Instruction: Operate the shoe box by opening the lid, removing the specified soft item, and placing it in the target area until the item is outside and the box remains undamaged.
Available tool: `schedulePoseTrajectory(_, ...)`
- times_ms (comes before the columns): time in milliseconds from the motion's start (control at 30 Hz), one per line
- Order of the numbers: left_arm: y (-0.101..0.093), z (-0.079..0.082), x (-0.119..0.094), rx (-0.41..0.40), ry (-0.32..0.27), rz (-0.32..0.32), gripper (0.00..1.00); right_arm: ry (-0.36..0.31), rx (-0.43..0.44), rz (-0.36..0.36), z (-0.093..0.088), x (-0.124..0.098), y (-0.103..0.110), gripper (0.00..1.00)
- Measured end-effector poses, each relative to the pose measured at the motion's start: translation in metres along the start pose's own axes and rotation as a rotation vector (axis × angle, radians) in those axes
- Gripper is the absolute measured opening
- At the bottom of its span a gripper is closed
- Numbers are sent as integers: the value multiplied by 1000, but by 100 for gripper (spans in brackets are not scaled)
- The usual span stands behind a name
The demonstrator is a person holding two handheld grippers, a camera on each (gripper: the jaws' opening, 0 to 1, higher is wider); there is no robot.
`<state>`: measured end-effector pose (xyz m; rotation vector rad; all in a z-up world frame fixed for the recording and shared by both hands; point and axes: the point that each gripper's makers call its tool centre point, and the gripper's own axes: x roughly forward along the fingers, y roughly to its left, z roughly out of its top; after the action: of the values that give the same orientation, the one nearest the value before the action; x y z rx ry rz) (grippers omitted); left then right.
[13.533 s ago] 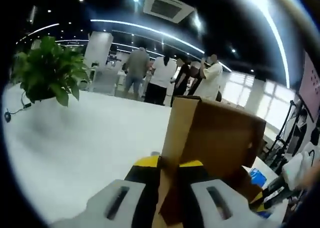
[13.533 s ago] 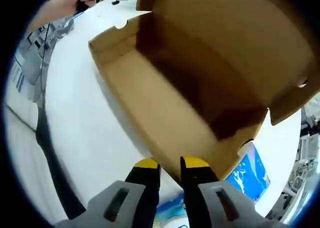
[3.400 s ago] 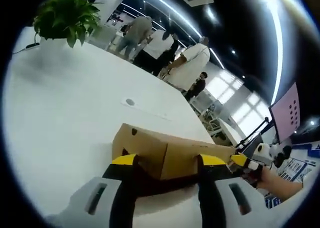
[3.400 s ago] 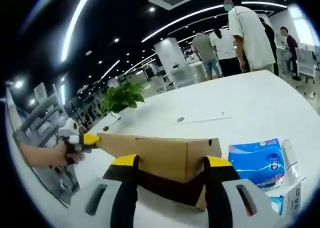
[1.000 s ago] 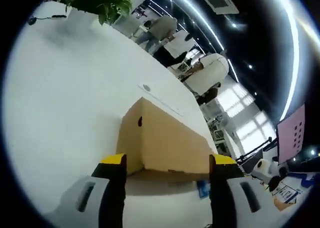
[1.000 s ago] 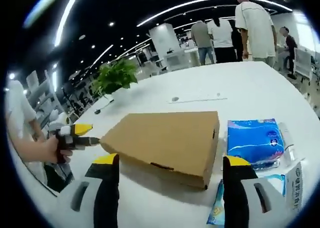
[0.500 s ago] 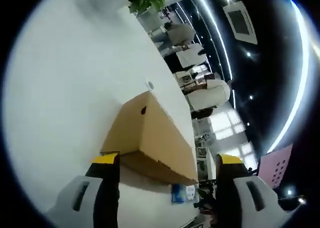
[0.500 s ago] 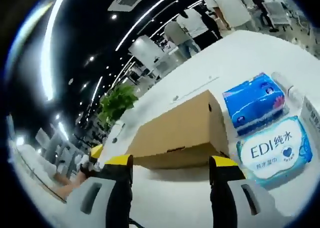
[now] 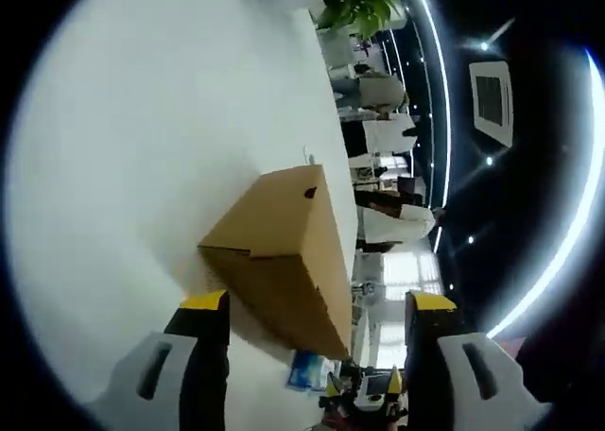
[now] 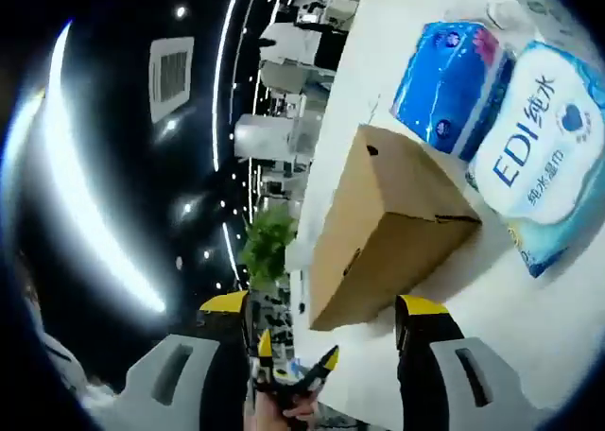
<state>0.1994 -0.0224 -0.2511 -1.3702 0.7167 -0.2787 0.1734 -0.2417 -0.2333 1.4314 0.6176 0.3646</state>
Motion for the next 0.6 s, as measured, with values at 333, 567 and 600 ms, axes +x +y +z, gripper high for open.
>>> schedulePoseTrajectory(333,13,3,2,-46,-61,-9,74,-201,94,-17,26,-5,-21,58)
schedulePoseTrajectory(567,16,6,7,-17,-88,-26,68,-236,113,-32,30,0,-31,62)
schedulePoseTrajectory(600,19,10,8,-32,-113,-27,67,-242,120,-32,30,0,-32,61)
